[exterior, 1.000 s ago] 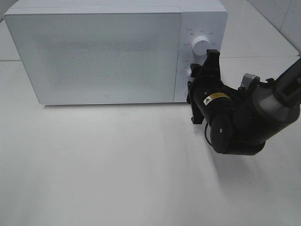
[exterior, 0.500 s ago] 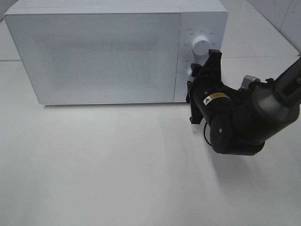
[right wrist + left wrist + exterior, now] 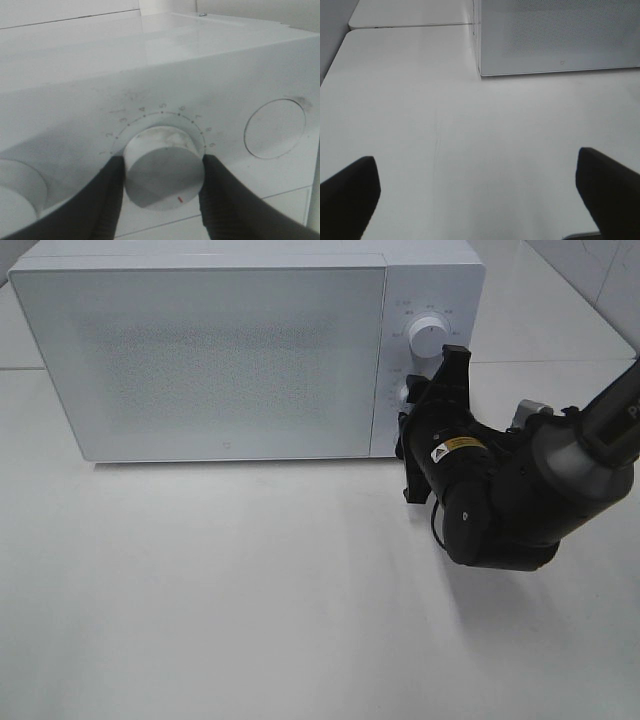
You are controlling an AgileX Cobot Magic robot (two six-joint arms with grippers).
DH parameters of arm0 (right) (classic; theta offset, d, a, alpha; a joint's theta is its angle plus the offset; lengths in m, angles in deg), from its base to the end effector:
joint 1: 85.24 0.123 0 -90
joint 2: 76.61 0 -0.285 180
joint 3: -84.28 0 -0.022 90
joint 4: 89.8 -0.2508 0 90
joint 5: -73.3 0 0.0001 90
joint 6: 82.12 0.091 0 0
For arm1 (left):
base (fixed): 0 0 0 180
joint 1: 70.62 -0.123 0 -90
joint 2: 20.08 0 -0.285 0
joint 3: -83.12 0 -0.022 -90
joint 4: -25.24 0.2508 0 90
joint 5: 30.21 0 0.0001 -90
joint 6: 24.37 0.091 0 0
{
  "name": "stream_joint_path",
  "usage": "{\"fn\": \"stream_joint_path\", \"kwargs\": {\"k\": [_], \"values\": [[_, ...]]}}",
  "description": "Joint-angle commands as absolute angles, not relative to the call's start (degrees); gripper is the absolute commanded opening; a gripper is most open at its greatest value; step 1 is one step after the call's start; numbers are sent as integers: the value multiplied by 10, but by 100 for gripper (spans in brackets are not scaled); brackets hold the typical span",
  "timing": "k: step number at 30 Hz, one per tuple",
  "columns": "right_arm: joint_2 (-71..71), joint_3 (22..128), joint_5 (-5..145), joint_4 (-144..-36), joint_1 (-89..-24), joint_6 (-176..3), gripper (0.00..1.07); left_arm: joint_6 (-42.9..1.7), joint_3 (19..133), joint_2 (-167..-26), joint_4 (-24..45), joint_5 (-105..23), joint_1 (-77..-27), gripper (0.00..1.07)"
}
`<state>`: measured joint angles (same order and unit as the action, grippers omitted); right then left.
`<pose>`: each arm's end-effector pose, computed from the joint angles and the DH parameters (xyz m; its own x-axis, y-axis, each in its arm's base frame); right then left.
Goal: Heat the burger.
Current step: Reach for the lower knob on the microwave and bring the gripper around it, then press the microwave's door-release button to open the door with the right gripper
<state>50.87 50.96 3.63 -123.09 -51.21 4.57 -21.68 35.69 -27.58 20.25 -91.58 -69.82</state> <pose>0.3199 0.1596 0.1131 -0.0427 0.9914 0.1236 0.0761 -0.1201 0.9898 -0.0087 -0.0068 0.2821 -0.4412 0.0113 -0.8974 0.0847 0.9960 -0.0291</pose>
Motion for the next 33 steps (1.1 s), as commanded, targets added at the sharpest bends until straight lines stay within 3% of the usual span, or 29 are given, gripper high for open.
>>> {"fn": "stream_joint_path", "kwargs": {"k": [1, 14, 23, 33], "values": [[505, 533, -69, -1225, -513, 10, 41, -215, 355, -272, 200, -914, -699, 100], [498, 508, -67, -1243, -508, -31, 68, -215, 355, -272, 200, -914, -699, 100], [469, 475, -29, -1190, -497, -83, 68, -215, 355, -272, 200, -914, -699, 100], [360, 439, 225, -1139, -499, -302, 68, -215, 355, -272, 200, -914, -699, 100]]}}
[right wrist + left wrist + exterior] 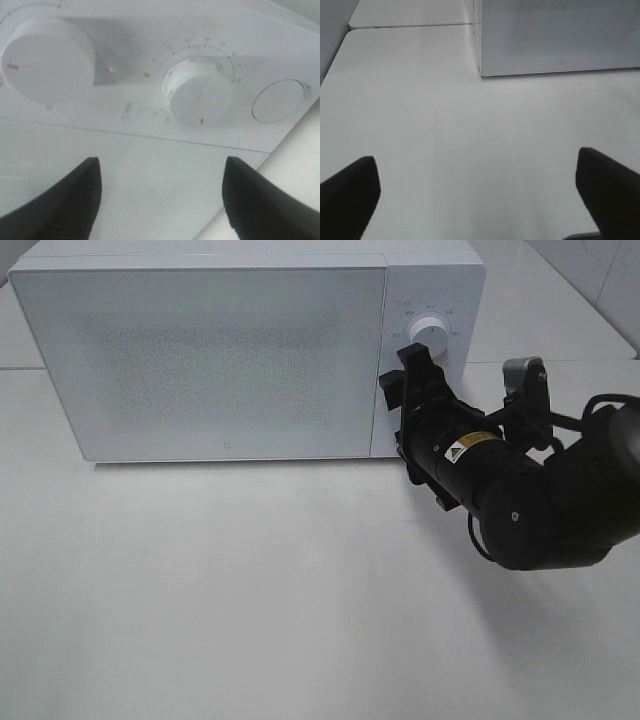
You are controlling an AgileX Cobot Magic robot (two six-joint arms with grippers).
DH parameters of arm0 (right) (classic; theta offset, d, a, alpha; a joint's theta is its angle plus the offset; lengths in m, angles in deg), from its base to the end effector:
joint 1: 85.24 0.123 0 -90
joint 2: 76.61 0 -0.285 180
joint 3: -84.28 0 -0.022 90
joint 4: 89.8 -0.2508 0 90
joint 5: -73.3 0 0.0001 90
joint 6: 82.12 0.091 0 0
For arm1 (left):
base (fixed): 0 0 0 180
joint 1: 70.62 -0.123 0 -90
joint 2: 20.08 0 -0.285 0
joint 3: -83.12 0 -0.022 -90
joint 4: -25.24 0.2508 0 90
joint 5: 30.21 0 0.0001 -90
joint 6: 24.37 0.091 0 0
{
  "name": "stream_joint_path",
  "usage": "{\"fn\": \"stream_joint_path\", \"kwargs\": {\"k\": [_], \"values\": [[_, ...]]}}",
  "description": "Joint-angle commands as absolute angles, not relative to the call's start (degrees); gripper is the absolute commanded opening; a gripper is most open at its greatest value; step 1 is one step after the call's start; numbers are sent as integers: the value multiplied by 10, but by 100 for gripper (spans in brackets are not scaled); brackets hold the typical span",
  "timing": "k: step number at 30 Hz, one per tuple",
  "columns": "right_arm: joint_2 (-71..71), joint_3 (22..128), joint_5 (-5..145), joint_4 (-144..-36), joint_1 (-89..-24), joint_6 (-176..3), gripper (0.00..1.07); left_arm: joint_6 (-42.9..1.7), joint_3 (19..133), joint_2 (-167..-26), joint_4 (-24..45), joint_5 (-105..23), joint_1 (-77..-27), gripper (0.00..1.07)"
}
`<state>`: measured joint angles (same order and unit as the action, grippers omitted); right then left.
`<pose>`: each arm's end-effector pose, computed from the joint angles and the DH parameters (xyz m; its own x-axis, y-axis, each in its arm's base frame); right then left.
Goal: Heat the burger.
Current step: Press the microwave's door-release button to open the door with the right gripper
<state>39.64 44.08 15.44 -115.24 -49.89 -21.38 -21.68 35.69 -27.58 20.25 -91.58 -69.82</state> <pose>0.2879 0.1637 0.1408 -0.2809 0.9036 -0.3235 0.0896 0.3603 0.9285 -0.0087 -0.0068 0.2821 -0.4412 0.0113 -0.8974 0.0847 0.9960 -0.0291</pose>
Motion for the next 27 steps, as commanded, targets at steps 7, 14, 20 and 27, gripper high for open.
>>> {"fn": "stream_joint_path", "kwargs": {"k": [7, 14, 20, 27], "values": [[285, 440, 384, -1156, -502, -504, 68, -215, 355, -272, 200, -914, -699, 100], [224, 440, 541, -1156, -535, -693, 68, -215, 355, -272, 200, -914, -699, 100], [184, 440, 673, -1155, -568, -814, 68, -215, 355, -272, 200, -914, -699, 100], [130, 468, 851, -1053, -600, -849, 68, -215, 355, -272, 200, -914, -699, 100]]}}
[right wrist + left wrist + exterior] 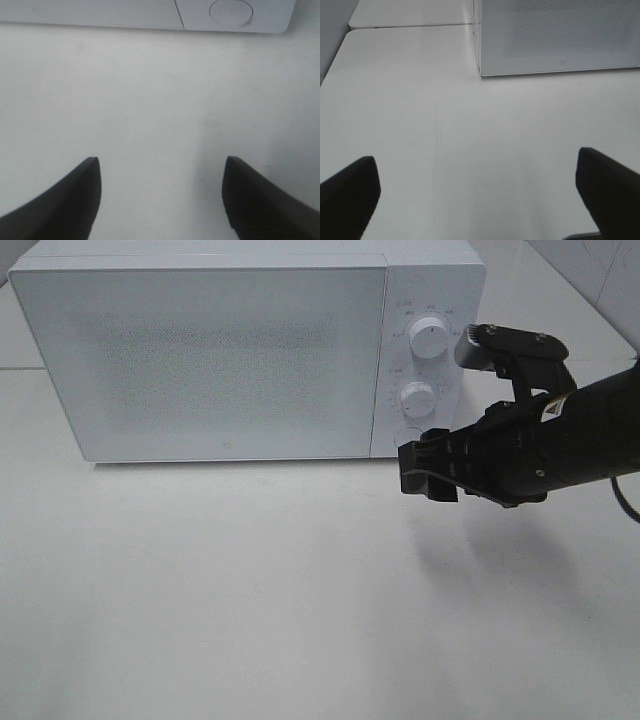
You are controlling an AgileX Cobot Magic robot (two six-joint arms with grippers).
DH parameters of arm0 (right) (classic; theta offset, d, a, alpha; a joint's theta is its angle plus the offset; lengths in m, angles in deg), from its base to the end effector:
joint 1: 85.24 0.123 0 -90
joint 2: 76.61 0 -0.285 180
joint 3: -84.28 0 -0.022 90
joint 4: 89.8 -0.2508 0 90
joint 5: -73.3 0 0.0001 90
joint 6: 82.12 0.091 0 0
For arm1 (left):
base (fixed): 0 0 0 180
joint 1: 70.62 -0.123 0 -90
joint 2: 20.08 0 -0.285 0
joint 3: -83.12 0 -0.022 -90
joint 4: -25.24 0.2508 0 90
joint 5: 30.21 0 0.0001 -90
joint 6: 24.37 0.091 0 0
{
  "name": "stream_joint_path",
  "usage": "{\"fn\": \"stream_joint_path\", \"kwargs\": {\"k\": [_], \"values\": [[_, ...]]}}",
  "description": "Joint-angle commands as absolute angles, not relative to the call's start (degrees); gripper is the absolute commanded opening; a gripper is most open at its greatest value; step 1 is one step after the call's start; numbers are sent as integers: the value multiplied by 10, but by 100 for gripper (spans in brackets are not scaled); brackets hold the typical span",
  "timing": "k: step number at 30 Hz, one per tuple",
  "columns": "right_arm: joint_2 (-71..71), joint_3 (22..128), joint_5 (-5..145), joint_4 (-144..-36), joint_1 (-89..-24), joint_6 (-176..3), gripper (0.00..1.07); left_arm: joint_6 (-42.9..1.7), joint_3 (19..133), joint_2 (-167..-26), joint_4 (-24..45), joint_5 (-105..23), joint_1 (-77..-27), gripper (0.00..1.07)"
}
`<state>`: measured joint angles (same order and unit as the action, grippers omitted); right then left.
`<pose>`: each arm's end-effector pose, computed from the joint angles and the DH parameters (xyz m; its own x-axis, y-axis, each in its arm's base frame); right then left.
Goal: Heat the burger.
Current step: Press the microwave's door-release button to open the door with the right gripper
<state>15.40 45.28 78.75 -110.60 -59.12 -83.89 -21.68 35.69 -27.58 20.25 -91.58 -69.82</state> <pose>0.2471 0.1246 0.1942 -0.7617 -0.0121 -0.6479 -0.2260 0.9420 0.2481 -0.0087 -0.0068 0.2821 -0.4412 0.0113 -0.8974 0.0847 0.9960 -0.0291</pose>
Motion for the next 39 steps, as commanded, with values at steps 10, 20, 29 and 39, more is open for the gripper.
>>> {"fn": "stream_joint_path", "kwargs": {"k": [10, 20, 29, 39], "values": [[8, 484, 976, -976, -601, -842, 75, -215, 355, -272, 200, -914, -699, 100], [-128, 481, 1109, -945, -601, -837, 78, -215, 355, -272, 200, -914, -699, 100], [-252, 441, 1178, -927, -604, -817, 77, -215, 355, -272, 200, -914, -699, 100], [-440, 390, 1252, -925, -722, -830, 76, -215, 355, -272, 200, -914, -699, 100]]}}
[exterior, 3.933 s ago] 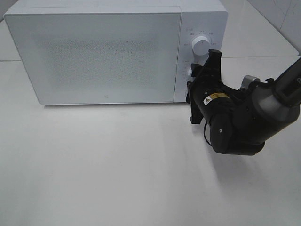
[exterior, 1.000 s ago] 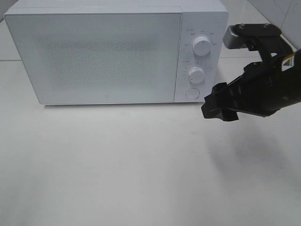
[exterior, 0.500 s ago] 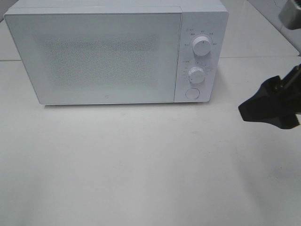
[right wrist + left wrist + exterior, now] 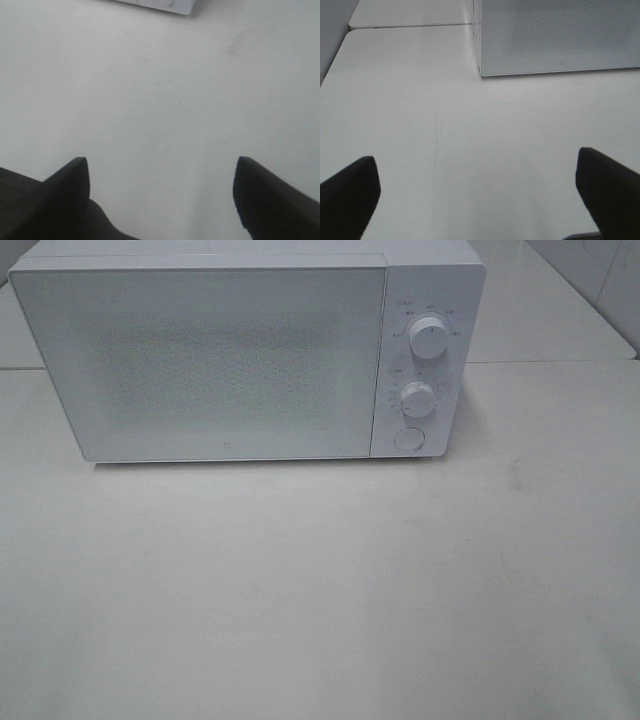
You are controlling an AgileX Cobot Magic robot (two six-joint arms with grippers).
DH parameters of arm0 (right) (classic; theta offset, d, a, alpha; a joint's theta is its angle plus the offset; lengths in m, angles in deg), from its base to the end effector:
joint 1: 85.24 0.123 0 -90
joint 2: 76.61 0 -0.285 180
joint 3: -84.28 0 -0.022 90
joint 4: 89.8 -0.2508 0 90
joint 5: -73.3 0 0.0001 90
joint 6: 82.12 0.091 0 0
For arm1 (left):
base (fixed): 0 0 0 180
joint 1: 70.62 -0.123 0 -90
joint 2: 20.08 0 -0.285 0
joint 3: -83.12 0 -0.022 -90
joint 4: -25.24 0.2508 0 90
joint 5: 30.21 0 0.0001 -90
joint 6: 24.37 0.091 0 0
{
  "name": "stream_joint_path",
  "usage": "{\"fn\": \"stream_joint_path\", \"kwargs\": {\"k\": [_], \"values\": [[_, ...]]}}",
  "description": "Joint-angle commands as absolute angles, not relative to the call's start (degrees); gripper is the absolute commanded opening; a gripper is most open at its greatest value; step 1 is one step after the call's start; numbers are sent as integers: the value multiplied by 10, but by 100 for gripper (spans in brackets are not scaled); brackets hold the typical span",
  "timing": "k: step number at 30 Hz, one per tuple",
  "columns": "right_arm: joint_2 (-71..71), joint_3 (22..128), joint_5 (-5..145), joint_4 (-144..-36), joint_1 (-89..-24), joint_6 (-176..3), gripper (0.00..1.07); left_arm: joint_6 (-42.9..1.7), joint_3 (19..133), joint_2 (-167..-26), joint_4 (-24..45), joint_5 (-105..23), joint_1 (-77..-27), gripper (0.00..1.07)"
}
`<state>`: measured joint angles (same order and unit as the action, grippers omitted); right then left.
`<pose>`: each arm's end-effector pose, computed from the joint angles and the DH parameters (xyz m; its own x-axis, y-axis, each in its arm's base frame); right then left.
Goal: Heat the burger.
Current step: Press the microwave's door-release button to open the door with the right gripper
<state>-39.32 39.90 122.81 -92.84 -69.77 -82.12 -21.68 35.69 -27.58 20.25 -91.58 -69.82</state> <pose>0.0825 0.0266 0.2939 -0.6439 -0.1425 -0.7517 -0.2738 0.9604 0.0525 -0.0087 -0.0068 0.2821 -0.4412 0.0113 -0.8974 0.0847 0.9960 -0.0291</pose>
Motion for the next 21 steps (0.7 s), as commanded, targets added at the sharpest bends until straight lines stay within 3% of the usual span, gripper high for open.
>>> {"fn": "stream_joint_path", "kwargs": {"k": [1, 16, 21], "values": [[-481, 385, 1269, -925, -732, -827, 76, -215, 355, -272, 200, -914, -699, 100], [-665, 356, 1303, -912, -740, -788, 76, -215, 355, -272, 200, -914, -699, 100], [-705, 356, 1303, -903, -781, -778, 76, -215, 355, -272, 200, -914, -699, 100]]}}
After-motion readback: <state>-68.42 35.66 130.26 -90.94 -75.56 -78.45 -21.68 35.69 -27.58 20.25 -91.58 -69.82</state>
